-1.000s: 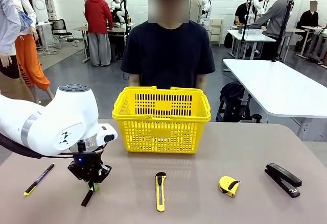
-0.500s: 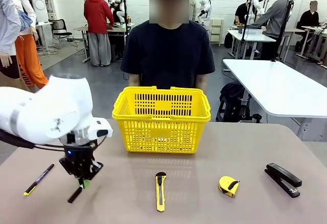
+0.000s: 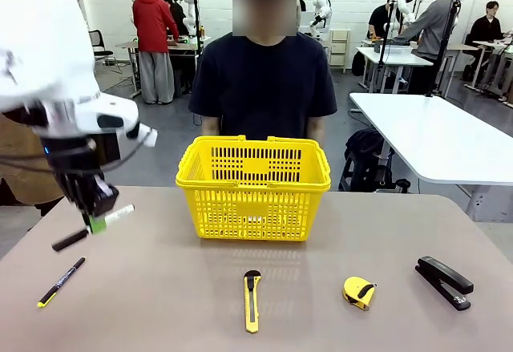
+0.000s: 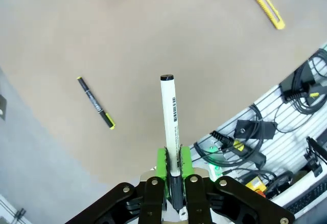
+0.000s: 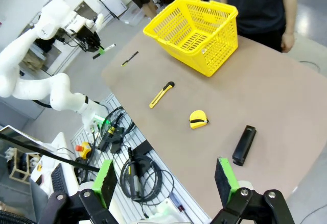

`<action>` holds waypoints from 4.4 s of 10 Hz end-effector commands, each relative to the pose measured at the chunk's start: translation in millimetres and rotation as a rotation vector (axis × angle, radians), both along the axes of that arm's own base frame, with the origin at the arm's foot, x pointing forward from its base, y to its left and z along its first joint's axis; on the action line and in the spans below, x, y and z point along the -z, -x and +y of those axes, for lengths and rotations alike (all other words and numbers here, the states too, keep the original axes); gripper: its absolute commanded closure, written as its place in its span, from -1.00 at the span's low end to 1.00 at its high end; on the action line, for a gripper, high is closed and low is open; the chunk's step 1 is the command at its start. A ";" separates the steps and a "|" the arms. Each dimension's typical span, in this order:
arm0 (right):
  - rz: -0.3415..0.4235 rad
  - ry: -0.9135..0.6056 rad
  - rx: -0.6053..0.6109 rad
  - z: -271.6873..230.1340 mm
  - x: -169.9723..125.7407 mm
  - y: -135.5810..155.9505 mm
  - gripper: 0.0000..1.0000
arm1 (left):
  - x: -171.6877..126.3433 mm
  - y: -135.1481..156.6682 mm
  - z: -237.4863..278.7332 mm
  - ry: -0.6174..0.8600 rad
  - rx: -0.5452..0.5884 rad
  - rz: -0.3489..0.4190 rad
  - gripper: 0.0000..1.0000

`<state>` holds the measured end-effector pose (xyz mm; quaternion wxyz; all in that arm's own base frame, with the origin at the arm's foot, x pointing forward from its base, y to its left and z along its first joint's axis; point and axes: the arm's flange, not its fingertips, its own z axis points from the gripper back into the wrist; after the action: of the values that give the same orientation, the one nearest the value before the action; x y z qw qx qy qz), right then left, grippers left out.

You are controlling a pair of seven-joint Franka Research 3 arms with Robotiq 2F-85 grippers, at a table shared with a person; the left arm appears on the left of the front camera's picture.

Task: Place the items the person wants into the basket.
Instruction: Pick up the item the person points to and place it in the Market Basket.

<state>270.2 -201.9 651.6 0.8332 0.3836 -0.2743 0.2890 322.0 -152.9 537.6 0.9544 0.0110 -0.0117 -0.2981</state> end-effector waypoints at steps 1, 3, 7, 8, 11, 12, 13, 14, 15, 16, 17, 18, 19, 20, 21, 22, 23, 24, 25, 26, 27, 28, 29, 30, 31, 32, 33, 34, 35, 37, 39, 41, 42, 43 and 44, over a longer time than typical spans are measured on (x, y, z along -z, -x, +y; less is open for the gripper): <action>-0.010 -0.010 0.005 0.3 -1.3 -1.0 -1.00 | -30.9 4.7 -7.0 0.033 0.055 -0.008 1.00; -0.010 -0.010 0.005 0.3 -1.3 -1.0 -1.00 | -54.9 11.2 -9.8 0.039 0.049 -0.021 1.00; -0.010 -0.010 0.005 0.3 -1.3 -1.0 -1.00 | -55.9 11.3 -9.2 0.025 0.040 -0.041 1.00; -0.010 -0.010 0.005 0.3 -1.3 -1.0 -1.00 | -55.9 11.3 -9.2 0.025 0.040 -0.041 1.00; -0.010 -0.010 0.005 0.3 -1.3 -1.0 -1.00 | -55.9 11.3 -9.2 0.025 0.040 -0.041 1.00; -0.010 -0.010 0.005 0.3 -1.3 -1.0 -1.00 | -57.3 12.2 -9.3 0.022 0.040 -0.034 0.76; -0.010 -0.010 0.005 0.3 -1.3 -1.0 -1.00 | -65.1 -11.4 -36.4 0.019 0.141 -0.051 0.76; -0.010 -0.010 0.005 0.3 -1.3 -1.0 -1.00 | -67.4 -43.6 -68.1 0.008 0.216 -0.052 0.76; -0.010 -0.010 0.005 0.3 -1.3 -1.0 -1.00 | -66.2 -75.3 -98.2 -0.037 0.305 -0.079 0.76; -0.010 -0.010 0.005 0.3 -1.3 -1.0 -1.00 | -62.9 -108.3 -129.0 -0.030 0.429 -0.099 0.76; -0.010 -0.010 0.005 0.3 -1.3 -1.0 -1.00 | -58.0 -131.9 -149.2 0.001 0.499 -0.122 0.76; -0.010 -0.010 0.005 0.3 -1.3 -1.0 -1.00 | -49.1 -151.1 -169.8 -0.052 0.498 -0.174 0.76; -0.010 -0.010 0.005 0.3 -1.3 -1.0 -1.00 | -42.1 -166.5 -186.2 -0.093 0.510 -0.187 0.76; -0.010 -0.010 0.005 0.3 -1.3 -1.0 -1.00 | -40.2 -180.5 -200.7 -0.112 0.522 -0.183 0.76; -0.010 -0.010 0.005 0.3 -1.3 -1.0 -1.00 | -40.1 -194.5 -212.6 -0.117 0.533 -0.162 0.76; -0.010 -0.010 0.005 0.3 -1.3 -1.0 -1.00 | -39.6 -206.1 -218.2 -0.125 0.564 -0.124 0.76; -0.010 -0.010 0.005 0.3 -1.3 -1.0 -1.00 | -39.7 -213.5 -219.4 -0.086 0.595 -0.051 0.76; -0.010 -0.010 0.005 0.3 -1.3 -1.0 -1.00 | -40.0 -210.5 -215.2 -0.083 0.609 -0.010 0.76; -0.010 -0.010 0.005 0.3 -1.3 -1.0 -1.00 | -26.4 -201.3 -210.8 -0.097 0.556 -0.123 0.76; -0.010 -0.010 0.005 0.3 -1.3 -1.0 -1.00 | -26.4 -201.3 -210.8 -0.097 0.556 -0.123 0.76; -0.010 -0.010 0.005 0.3 -1.3 -1.0 -1.00 | -26.4 -201.3 -210.8 -0.097 0.556 -0.123 0.76; -0.010 -0.010 0.005 0.3 -1.3 -1.0 -1.00 | -26.4 -201.3 -210.8 -0.097 0.556 -0.123 0.76; -0.010 -0.010 0.005 0.3 -1.3 -1.0 -1.00 | -26.4 -201.3 -210.8 -0.097 0.556 -0.123 0.76; -0.010 -0.010 0.005 0.3 -1.3 -1.0 -1.00 | -26.4 -201.3 -210.8 -0.097 0.556 -0.123 0.76; -0.010 -0.010 0.005 0.3 -1.3 -1.0 -1.00 | -26.4 -201.3 -210.8 -0.097 0.556 -0.123 0.76; -0.010 -0.010 0.005 0.3 -1.3 -1.0 -1.00 | -27.2 -207.2 -214.4 -0.087 0.572 -0.105 0.76; -0.010 -0.010 0.005 0.3 -1.3 -1.0 -1.00 | -16.8 -223.4 -220.9 -0.058 0.625 -0.100 0.76; -0.010 -0.010 0.005 0.3 -1.3 -1.0 -1.00 | -6.6 -233.7 -229.3 -0.050 0.652 -0.087 0.76; -0.010 -0.010 0.005 0.3 -1.3 -1.0 -1.00 | 4.2 -239.9 -237.0 -0.053 0.673 -0.063 0.76; -0.010 -0.010 0.005 0.3 -1.3 -1.0 -1.00 | 26.0 -245.4 -242.4 -0.052 0.674 -0.026 0.76; -0.010 -0.010 0.005 0.3 -1.3 -1.0 -1.00 | 43.7 -244.8 -244.8 -0.049 0.675 0.026 0.76; -0.010 -0.010 0.005 0.3 -1.3 -1.0 -1.00 | 59.8 -244.7 -242.8 -0.062 0.675 0.053 0.76; -0.010 -0.010 0.005 0.3 -1.3 -1.0 -1.00 | 69.0 -247.7 -242.9 -0.055 0.676 0.075 0.76; -0.010 -0.010 0.005 0.3 -1.3 -1.0 -1.00 | 76.5 -249.4 -245.0 -0.051 0.688 0.073 0.76; -0.010 -0.010 0.005 0.3 -1.3 -1.0 -1.00 | 86.2 -252.3 -246.3 -0.041 0.697 0.065 0.76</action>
<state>270.2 -201.8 652.0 0.8332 0.3833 -0.2744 0.2891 566.5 -395.2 452.4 0.8047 0.0293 0.0246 -0.5925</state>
